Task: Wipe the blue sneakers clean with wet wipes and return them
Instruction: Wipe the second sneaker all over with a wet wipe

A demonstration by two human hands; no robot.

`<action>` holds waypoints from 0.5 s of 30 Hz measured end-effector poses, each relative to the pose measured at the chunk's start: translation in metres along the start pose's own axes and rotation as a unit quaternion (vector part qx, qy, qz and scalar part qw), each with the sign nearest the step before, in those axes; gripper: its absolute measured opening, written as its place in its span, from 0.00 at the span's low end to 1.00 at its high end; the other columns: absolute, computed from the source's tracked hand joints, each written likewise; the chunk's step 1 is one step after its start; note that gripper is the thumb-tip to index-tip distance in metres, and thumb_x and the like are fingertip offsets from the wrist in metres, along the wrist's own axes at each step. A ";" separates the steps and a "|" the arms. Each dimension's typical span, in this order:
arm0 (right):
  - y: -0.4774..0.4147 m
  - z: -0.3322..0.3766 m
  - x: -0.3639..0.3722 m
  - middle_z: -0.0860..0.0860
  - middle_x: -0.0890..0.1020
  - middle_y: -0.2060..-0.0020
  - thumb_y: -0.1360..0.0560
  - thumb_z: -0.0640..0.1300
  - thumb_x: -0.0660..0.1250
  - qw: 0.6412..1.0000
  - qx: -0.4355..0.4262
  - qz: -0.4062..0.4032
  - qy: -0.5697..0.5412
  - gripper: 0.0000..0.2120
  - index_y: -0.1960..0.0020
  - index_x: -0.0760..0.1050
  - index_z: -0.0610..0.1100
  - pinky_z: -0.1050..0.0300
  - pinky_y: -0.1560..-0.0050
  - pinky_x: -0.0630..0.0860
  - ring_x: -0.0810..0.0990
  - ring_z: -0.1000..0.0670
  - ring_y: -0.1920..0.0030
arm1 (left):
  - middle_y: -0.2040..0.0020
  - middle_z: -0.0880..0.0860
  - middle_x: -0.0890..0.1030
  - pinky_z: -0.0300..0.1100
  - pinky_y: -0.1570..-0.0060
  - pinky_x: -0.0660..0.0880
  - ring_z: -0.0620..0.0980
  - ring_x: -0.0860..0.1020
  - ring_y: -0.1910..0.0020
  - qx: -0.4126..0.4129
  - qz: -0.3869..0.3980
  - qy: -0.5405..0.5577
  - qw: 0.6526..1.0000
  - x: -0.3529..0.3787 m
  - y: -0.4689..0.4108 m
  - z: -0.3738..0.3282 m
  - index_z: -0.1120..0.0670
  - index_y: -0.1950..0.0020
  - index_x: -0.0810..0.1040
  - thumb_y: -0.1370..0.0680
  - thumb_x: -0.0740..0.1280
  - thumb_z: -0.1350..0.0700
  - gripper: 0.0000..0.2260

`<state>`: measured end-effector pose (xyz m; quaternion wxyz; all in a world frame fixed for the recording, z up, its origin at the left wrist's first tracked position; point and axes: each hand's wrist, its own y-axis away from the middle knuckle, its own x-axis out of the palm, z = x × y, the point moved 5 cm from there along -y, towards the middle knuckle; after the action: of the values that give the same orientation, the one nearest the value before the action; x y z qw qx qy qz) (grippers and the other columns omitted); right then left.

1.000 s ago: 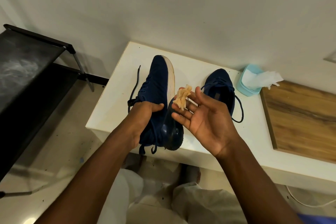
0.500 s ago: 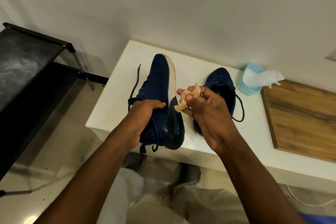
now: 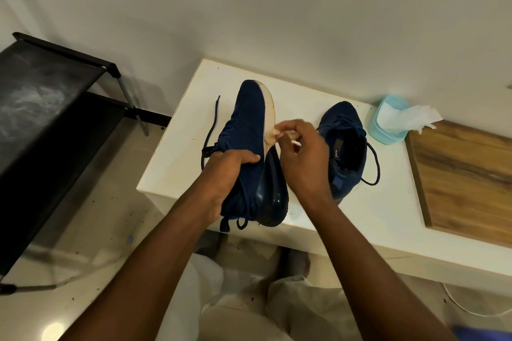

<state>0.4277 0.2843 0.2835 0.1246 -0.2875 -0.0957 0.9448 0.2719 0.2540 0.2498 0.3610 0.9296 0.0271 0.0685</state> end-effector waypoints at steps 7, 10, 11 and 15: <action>0.018 0.012 0.009 0.49 0.81 0.39 0.20 0.41 0.64 0.966 -0.109 0.109 0.207 0.14 0.36 0.79 0.45 0.60 0.39 0.70 0.77 0.49 0.39 | 0.47 0.56 0.82 0.49 0.51 0.78 0.56 0.81 0.49 0.007 -0.016 -0.012 1.000 -0.001 -0.003 -0.003 0.57 0.36 0.76 0.26 0.73 0.55 0.20; 0.009 0.027 0.013 0.44 0.83 0.47 0.23 0.33 0.66 0.961 -0.113 0.117 0.225 0.13 0.41 0.82 0.41 0.56 0.45 0.75 0.81 0.43 0.46 | 0.45 0.58 0.81 0.54 0.42 0.78 0.58 0.80 0.47 0.008 -0.031 -0.035 0.999 -0.003 -0.005 -0.001 0.59 0.34 0.75 0.26 0.73 0.55 0.21; 0.007 0.031 0.011 0.44 0.84 0.48 0.23 0.33 0.66 0.960 -0.103 0.129 0.227 0.13 0.42 0.83 0.41 0.55 0.45 0.76 0.82 0.44 0.48 | 0.45 0.58 0.81 0.55 0.42 0.78 0.58 0.80 0.47 0.009 -0.037 -0.041 0.998 -0.003 -0.006 -0.001 0.59 0.35 0.75 0.26 0.73 0.55 0.21; 0.024 0.042 0.004 0.46 0.83 0.49 0.22 0.34 0.65 0.940 -0.074 0.223 0.247 0.13 0.42 0.83 0.45 0.54 0.45 0.78 0.81 0.46 0.50 | 0.38 0.63 0.78 0.54 0.39 0.74 0.61 0.78 0.41 -0.037 -0.051 -0.070 0.996 -0.001 -0.010 -0.008 0.63 0.32 0.72 0.24 0.72 0.54 0.24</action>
<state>0.3962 0.2578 0.3090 -0.0910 -0.5339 -0.0656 0.8381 0.2699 0.2664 0.2485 0.3996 0.9154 0.0464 -0.0137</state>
